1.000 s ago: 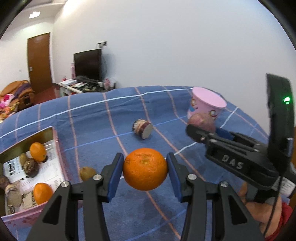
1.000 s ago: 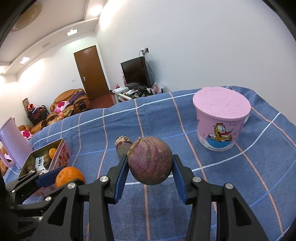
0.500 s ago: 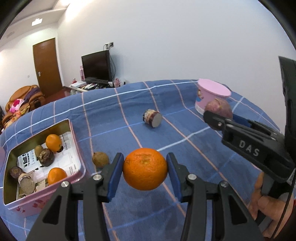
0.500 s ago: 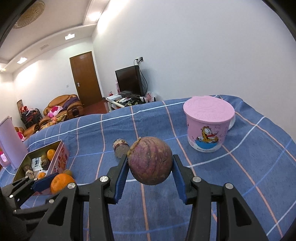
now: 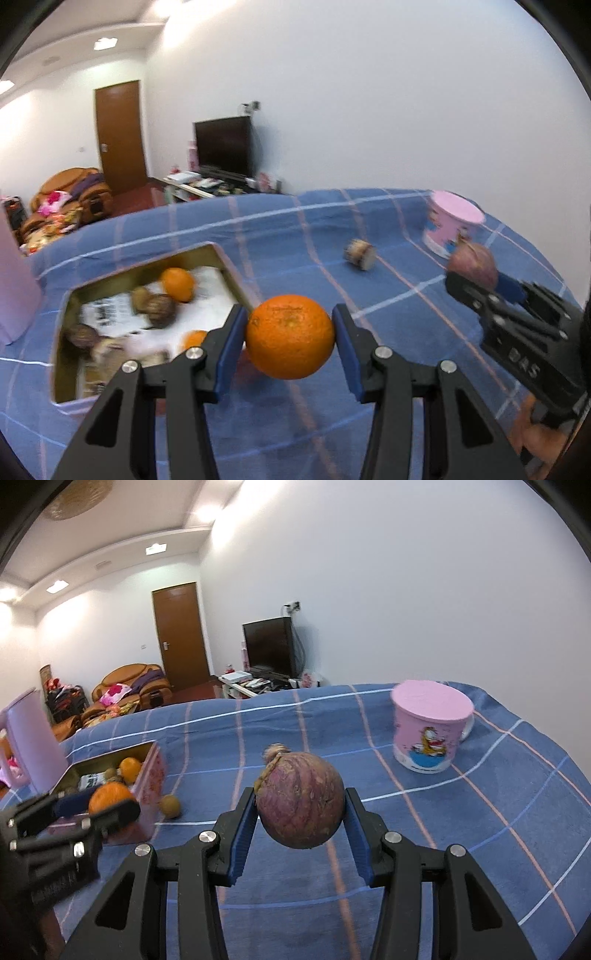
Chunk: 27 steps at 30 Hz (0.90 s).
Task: Organize fruits
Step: 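Carry the orange and the purple fruit over the pink tin box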
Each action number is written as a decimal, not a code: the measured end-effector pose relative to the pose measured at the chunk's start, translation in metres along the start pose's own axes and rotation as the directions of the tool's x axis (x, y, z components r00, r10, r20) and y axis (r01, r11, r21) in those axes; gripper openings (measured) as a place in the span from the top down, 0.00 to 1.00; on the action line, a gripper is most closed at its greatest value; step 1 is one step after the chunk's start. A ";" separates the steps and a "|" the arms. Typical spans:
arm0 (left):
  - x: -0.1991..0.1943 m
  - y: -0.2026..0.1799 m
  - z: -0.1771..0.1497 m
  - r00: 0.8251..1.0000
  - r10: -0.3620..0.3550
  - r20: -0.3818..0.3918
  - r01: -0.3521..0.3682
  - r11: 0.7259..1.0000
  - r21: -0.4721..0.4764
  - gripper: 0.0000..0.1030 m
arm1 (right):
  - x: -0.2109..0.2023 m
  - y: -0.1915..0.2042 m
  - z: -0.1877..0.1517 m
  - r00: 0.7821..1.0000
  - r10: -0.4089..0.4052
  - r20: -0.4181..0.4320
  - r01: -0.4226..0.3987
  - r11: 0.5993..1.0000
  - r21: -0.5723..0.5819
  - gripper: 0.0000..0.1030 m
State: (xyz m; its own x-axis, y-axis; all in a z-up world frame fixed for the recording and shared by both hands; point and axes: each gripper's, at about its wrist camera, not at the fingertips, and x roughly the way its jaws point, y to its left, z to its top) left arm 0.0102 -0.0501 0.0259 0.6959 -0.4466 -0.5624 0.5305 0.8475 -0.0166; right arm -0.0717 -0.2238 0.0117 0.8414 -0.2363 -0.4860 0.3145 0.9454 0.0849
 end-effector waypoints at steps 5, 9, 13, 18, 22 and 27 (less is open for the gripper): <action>-0.005 0.036 0.003 0.999 0.040 0.016 -0.038 0.997 -0.066 0.52 | 0.000 0.027 -0.001 0.999 0.037 0.010 -0.037 0.999 -0.023 0.53; -0.008 0.061 0.005 0.997 0.069 0.025 -0.066 0.992 -0.106 0.52 | 0.003 0.052 0.000 0.997 0.078 0.019 -0.078 0.996 -0.038 0.53; -0.008 0.084 0.005 0.993 0.120 0.020 -0.116 0.985 -0.126 0.52 | 0.008 0.076 0.005 0.992 0.122 0.021 -0.121 0.991 -0.054 0.53; -0.011 0.119 0.004 0.983 0.181 0.016 -0.175 0.967 -0.186 0.52 | 0.015 0.105 0.010 0.984 0.174 0.027 -0.171 0.982 -0.075 0.53; -0.007 0.139 0.002 0.974 0.224 -0.019 -0.222 0.944 -0.245 0.52 | 0.026 0.127 0.014 0.976 0.215 0.019 -0.212 0.973 -0.088 0.53; 0.005 0.142 0.000 0.967 0.248 -0.062 -0.256 0.936 -0.241 0.52 | 0.050 0.150 0.021 0.971 0.237 -0.007 -0.237 0.968 -0.086 0.53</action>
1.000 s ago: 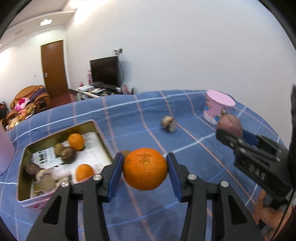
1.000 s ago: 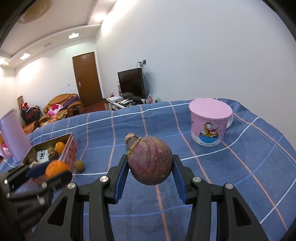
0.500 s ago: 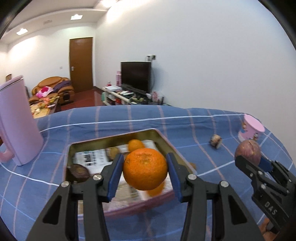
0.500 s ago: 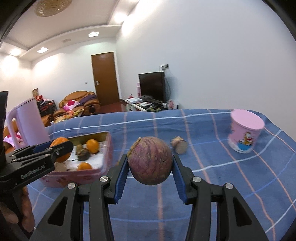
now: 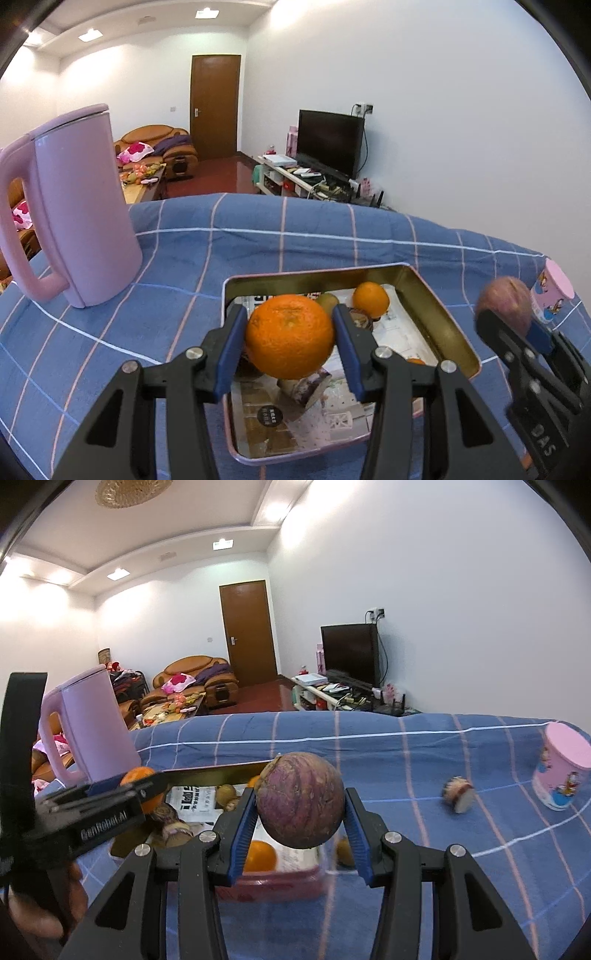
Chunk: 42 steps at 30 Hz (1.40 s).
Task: Organize fruits
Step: 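Carry the orange and the purple fruit over the pink tin box, then lower both fruits into the tin box and open both grippers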
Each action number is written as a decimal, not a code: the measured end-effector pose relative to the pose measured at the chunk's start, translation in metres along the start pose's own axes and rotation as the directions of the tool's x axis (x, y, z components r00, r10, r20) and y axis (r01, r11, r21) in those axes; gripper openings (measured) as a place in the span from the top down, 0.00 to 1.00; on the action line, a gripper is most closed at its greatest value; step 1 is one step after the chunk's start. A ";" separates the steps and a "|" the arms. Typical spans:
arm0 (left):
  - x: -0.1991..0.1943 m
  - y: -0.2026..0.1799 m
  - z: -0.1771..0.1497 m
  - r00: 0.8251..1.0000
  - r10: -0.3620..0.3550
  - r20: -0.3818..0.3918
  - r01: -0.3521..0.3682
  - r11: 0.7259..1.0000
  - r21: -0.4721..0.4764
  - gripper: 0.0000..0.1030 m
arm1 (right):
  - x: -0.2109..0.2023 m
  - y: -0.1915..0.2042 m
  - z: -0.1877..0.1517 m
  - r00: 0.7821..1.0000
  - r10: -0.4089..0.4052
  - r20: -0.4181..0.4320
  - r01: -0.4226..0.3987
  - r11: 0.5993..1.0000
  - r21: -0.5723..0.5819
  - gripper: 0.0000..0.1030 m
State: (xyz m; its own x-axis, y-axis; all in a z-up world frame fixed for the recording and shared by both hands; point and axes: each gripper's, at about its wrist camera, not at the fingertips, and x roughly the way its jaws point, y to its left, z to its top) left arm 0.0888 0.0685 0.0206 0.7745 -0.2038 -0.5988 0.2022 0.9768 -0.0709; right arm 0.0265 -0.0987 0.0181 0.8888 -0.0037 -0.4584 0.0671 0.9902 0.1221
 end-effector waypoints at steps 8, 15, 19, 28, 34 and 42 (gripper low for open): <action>0.014 -0.002 -0.005 0.997 0.057 -0.054 -0.056 0.998 0.029 0.52 | 0.035 0.010 0.002 0.998 0.035 -0.053 -0.036 0.999 -0.010 0.53; 0.016 -0.013 -0.010 0.992 0.115 -0.048 -0.110 0.990 0.091 0.52 | 0.048 0.015 -0.002 0.991 0.069 -0.112 -0.072 0.997 -0.028 0.53; 0.019 -0.015 -0.013 0.990 0.129 -0.055 -0.123 0.987 0.102 0.52 | 0.049 0.013 -0.003 0.987 0.101 -0.127 -0.104 0.994 -0.016 0.53; 0.019 -0.014 -0.013 0.989 0.136 -0.056 -0.130 0.986 0.102 0.52 | 0.054 0.009 -0.001 0.973 0.163 -0.163 -0.163 0.986 0.015 0.53; 0.019 -0.014 -0.012 0.989 0.136 -0.055 -0.130 0.986 0.102 0.52 | 0.050 0.002 -0.002 0.966 0.220 -0.138 -0.214 0.975 0.052 0.50; 0.017 -0.018 -0.013 0.990 0.130 -0.047 -0.124 0.987 0.104 0.52 | 0.014 -0.009 0.004 0.995 0.093 0.024 -0.095 0.994 0.054 0.40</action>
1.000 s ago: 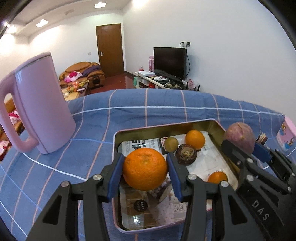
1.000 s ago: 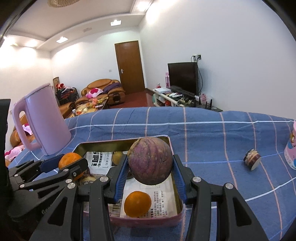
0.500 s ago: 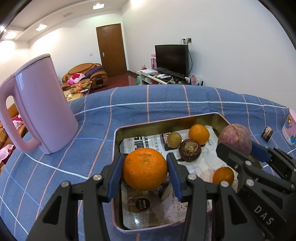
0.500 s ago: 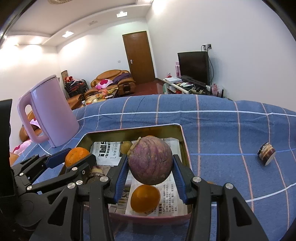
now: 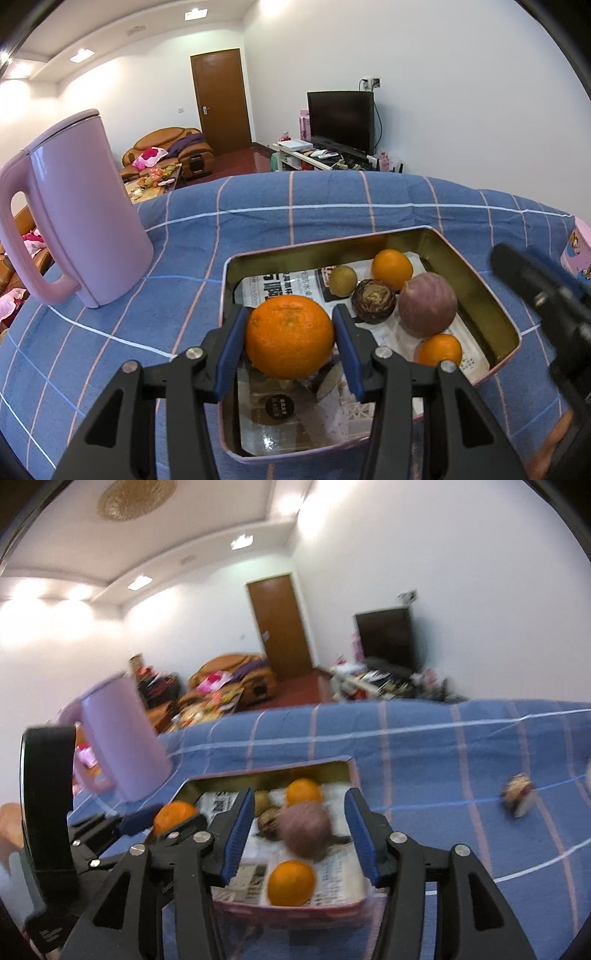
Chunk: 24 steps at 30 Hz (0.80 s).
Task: Organize fruits
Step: 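Lower both fruits into the tin box and open both grippers, then withdraw both open grippers from the tin box toward the kiwi and small can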
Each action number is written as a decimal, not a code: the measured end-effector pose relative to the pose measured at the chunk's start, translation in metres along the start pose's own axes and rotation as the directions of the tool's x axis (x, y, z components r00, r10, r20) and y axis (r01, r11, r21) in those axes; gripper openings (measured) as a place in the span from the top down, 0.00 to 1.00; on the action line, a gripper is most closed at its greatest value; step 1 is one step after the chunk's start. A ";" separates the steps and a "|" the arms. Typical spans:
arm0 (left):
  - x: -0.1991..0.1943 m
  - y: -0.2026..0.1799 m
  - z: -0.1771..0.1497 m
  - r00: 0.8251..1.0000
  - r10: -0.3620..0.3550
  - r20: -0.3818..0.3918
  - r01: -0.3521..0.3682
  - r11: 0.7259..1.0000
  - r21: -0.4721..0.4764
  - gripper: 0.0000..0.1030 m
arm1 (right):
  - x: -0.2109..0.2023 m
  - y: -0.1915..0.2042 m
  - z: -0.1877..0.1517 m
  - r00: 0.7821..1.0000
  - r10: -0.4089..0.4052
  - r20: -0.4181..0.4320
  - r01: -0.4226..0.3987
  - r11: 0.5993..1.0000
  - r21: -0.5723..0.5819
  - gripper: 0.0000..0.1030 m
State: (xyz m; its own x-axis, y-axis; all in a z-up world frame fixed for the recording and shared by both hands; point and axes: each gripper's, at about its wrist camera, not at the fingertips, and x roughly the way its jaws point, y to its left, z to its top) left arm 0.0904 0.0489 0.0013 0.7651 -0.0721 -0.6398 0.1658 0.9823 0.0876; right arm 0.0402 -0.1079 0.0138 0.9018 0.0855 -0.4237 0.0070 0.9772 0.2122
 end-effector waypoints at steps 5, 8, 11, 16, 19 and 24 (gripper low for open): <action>-0.002 -0.009 -0.001 1.000 0.013 0.017 -0.014 0.999 0.034 0.52 | -0.009 -0.006 0.001 0.997 -0.073 0.040 0.073 0.997 0.014 0.35; -0.001 -0.012 -0.002 0.999 0.034 0.024 -0.035 0.998 0.050 0.52 | -0.006 -0.004 0.001 0.997 -0.075 0.025 0.075 0.997 0.007 0.35; 0.000 -0.016 -0.002 0.997 0.063 0.034 -0.065 0.996 0.068 0.51 | -0.007 -0.003 0.000 0.997 -0.075 0.027 0.075 0.997 -0.004 0.35; 0.000 -0.018 -0.003 0.995 0.085 0.044 -0.088 0.993 0.076 0.30 | -0.011 -0.003 -0.001 0.995 -0.091 0.039 0.091 0.996 -0.001 0.35; -0.007 -0.021 -0.003 0.993 0.085 0.080 -0.092 0.991 0.092 0.24 | -0.011 -0.005 -0.001 0.995 -0.095 0.038 0.095 0.995 0.006 0.35; -0.014 -0.025 -0.002 0.985 0.120 0.123 -0.133 0.986 0.100 0.03 | -0.016 -0.006 -0.003 0.993 -0.109 0.053 0.109 0.994 0.009 0.35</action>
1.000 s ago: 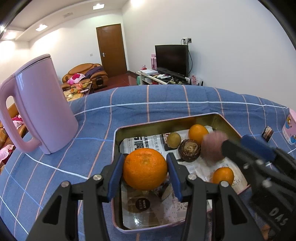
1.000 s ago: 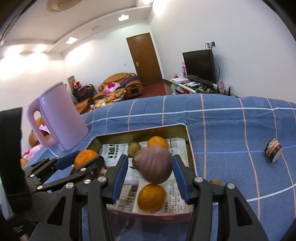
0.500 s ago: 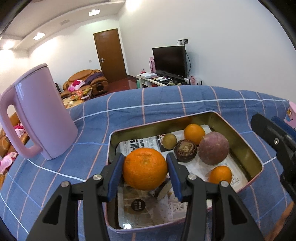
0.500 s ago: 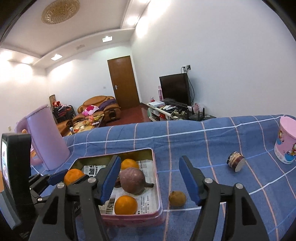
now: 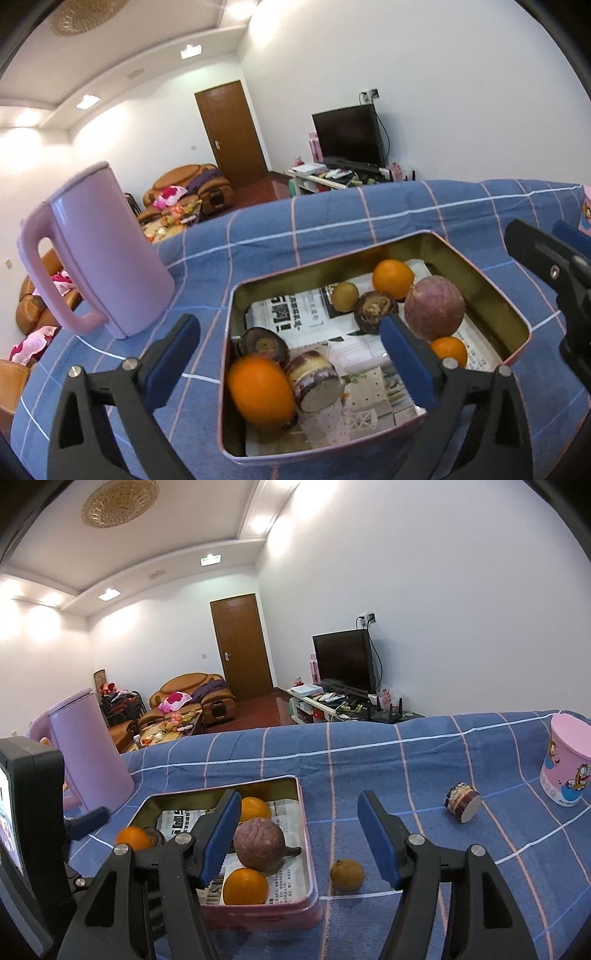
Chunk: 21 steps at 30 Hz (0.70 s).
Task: Organize fruits
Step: 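Withdraw both open grippers from the tin box toward the kiwi and small can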
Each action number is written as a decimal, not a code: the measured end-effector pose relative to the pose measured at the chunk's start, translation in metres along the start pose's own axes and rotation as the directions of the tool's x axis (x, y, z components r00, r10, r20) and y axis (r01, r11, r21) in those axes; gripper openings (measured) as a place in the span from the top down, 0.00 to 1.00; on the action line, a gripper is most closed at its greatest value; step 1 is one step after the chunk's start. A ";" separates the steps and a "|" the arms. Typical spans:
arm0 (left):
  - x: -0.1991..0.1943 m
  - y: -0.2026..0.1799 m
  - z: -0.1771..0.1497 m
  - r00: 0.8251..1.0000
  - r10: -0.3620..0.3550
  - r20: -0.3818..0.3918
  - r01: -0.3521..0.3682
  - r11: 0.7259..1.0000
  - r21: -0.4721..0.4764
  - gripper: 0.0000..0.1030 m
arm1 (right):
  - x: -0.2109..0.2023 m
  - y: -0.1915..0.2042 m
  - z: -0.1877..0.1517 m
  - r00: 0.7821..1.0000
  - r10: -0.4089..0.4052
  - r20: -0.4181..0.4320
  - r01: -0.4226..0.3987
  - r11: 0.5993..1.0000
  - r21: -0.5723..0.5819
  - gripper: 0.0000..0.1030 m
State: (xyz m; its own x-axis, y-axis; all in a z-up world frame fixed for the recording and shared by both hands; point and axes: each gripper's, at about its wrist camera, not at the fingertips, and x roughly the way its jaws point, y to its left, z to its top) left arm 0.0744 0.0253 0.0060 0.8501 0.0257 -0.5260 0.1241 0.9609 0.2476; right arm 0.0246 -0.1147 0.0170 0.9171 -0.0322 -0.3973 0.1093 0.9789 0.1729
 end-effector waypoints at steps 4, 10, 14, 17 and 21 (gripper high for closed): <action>0.000 0.004 0.001 1.000 -0.022 -0.016 0.022 0.999 -0.033 0.02 | -0.004 -0.004 0.000 1.000 -0.028 0.011 0.028 1.000 0.006 0.35; -0.001 0.007 -0.004 0.998 -0.052 -0.027 0.049 0.995 -0.092 0.01 | -0.013 -0.013 -0.001 0.998 -0.059 0.029 0.058 0.998 0.034 0.34; -0.010 0.004 -0.006 1.000 -0.016 0.006 0.016 0.995 -0.099 0.00 | -0.021 -0.018 -0.002 0.994 -0.103 0.040 0.102 0.994 0.029 0.33; -0.018 0.003 -0.009 0.999 -0.017 0.036 0.021 0.995 -0.102 0.00 | -0.028 -0.020 -0.004 0.989 -0.138 0.057 0.137 0.990 0.021 0.33; -0.024 -0.001 -0.011 0.998 -0.007 0.058 0.013 0.995 -0.094 0.00 | -0.036 -0.025 -0.009 0.984 -0.169 0.050 0.169 0.986 0.001 0.32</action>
State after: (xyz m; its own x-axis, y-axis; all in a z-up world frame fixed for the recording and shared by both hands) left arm 0.0482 0.0269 0.0099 0.8773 0.0029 -0.4799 0.0861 0.9828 0.1633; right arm -0.0147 -0.1361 0.0193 0.9036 -0.2072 -0.3749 0.2630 0.9592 0.1038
